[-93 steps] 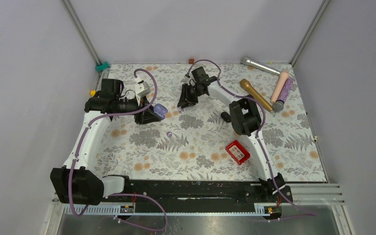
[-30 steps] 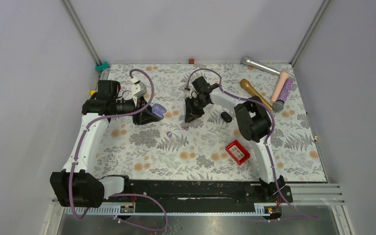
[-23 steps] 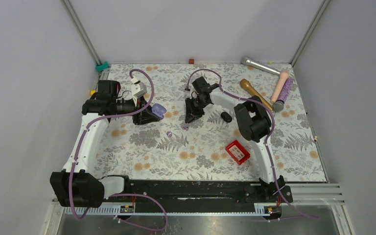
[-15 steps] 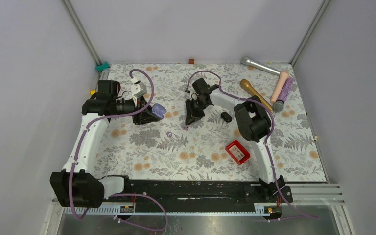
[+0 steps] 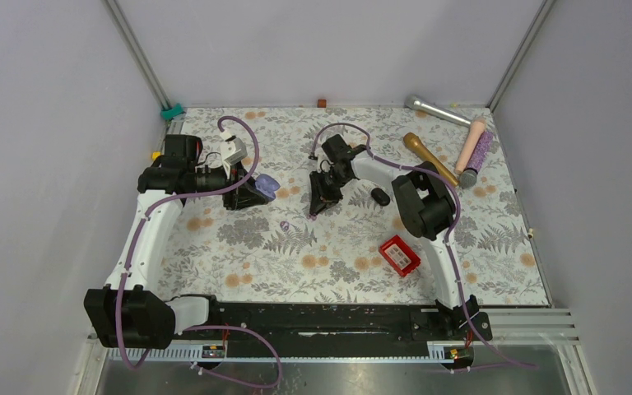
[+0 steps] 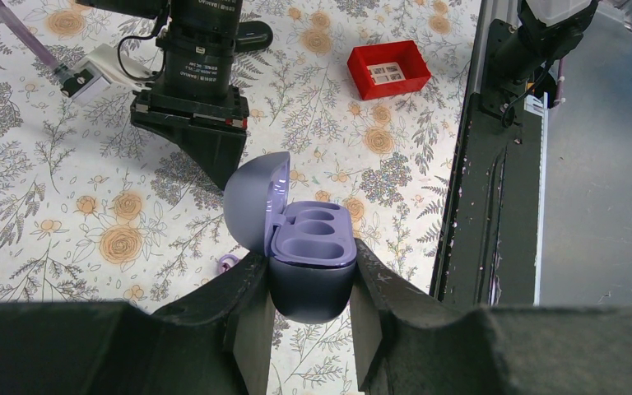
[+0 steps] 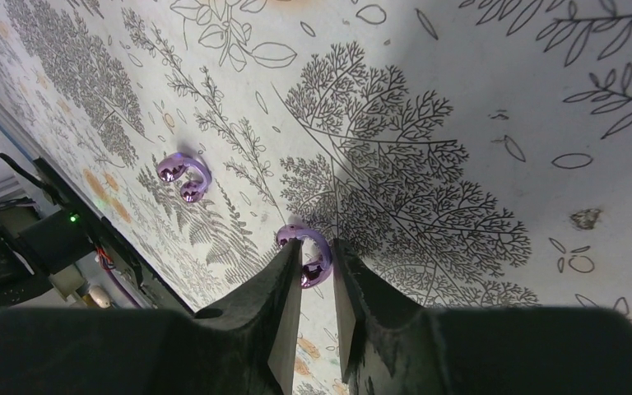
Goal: Insert the wireless bluetooth earbuds into the charging case
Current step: Pick up the right earbud from the center of the board, then insert the right earbud into the right side groove of the charging case.
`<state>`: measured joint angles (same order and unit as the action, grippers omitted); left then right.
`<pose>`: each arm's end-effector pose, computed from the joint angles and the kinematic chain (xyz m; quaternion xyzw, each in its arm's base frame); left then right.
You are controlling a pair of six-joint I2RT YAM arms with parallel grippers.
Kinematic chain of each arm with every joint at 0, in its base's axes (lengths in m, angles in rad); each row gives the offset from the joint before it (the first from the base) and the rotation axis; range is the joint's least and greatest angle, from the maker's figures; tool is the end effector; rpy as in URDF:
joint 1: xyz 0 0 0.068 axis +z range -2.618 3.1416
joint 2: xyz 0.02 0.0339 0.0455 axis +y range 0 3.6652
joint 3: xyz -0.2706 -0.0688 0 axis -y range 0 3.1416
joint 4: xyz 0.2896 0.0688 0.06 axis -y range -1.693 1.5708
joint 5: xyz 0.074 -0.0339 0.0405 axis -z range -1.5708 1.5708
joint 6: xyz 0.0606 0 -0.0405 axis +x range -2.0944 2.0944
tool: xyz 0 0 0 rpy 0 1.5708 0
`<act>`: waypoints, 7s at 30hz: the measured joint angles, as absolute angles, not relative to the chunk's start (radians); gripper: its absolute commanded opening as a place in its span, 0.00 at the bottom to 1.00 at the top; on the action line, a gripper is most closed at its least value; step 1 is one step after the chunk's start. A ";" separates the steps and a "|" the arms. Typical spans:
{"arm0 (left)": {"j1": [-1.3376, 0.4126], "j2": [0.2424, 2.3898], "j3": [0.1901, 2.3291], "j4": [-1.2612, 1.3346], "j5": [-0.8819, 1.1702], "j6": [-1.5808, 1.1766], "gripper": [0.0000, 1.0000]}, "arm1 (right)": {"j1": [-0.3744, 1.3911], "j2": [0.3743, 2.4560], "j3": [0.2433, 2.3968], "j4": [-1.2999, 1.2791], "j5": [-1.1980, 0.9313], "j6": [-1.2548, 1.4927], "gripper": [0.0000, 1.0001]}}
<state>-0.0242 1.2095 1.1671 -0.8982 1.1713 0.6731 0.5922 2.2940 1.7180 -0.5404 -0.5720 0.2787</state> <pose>0.2723 -0.0624 0.3355 0.4317 0.6861 -0.4158 0.4123 0.4210 0.3228 0.0967 -0.2087 0.9133 0.3404 0.0800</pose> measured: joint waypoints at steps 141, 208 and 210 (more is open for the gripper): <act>-0.355 1.279 1.082 -0.525 1.376 0.527 0.00 | 0.596 1.136 1.166 -0.315 -0.789 -0.140 0.11; -0.373 1.305 1.113 -0.518 1.305 0.496 0.00 | 0.654 1.258 1.035 -0.078 -0.805 -0.041 0.08; -0.373 1.305 1.113 -0.518 1.305 0.496 0.00 | 0.654 1.254 1.036 -0.094 -0.786 -0.049 0.08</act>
<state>-0.3733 1.3052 1.1130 -0.5179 1.3048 0.4957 0.6537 1.2545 1.0363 -0.0940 -0.7864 -0.0490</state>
